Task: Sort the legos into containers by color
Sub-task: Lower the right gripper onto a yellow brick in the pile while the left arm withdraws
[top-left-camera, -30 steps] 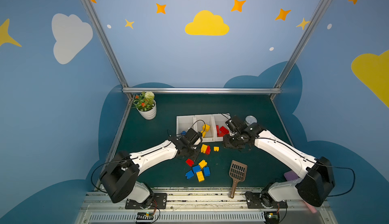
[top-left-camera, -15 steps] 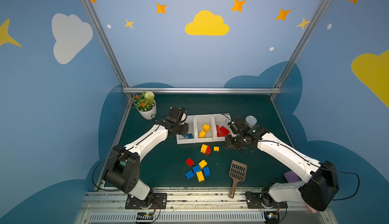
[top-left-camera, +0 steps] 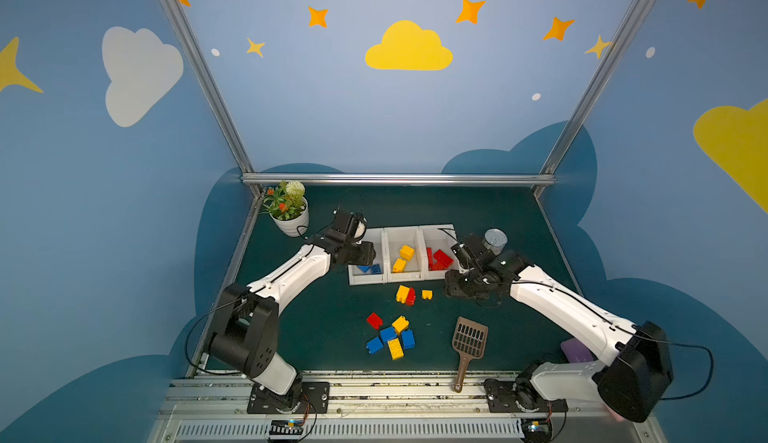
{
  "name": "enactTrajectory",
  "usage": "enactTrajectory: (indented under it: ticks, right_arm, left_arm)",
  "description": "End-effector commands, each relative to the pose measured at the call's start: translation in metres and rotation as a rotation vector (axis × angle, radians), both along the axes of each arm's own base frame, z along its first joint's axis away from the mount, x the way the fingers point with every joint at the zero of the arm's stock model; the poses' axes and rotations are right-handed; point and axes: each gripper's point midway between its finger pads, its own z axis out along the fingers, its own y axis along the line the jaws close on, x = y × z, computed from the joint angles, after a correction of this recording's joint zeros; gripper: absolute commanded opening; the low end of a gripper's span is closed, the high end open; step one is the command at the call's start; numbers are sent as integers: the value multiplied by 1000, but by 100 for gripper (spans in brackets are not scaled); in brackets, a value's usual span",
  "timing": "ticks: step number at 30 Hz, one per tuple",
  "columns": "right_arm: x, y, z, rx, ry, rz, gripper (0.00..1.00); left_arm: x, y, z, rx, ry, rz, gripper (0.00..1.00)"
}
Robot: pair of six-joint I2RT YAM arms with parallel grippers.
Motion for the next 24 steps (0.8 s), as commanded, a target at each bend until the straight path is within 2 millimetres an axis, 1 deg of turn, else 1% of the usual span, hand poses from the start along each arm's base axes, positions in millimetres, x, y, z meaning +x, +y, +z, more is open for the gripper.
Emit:
enactTrajectory:
  ticks: [1,6,10,11,14,18,21,24]
  right_arm:
    - [-6,7,-5,35,25,22,59]
    - [-15,32,-18,19,72,101,59]
    - [-27,65,-25,-7,102,212,59]
    - [-32,75,-26,-16,113,246,59]
    - [-44,95,-33,-50,128,323,58]
    - [-58,110,-43,-92,145,383,58]
    - [-63,119,-49,-112,156,412,58]
    - [-67,126,-53,-139,163,447,59]
  left_arm:
    - [-14,-3,13,-77,-18,-4,59]
    - [-41,4,12,-139,-19,23,62]
    - [-63,19,0,-128,-8,69,63]
    - [-68,23,-1,-125,-8,79,63]
    - [-81,33,-3,-116,-20,106,64]
    - [-93,45,-3,-124,-62,150,65]
    - [-99,50,-1,-139,-86,170,66]
    - [-104,53,-4,-152,-88,185,66]
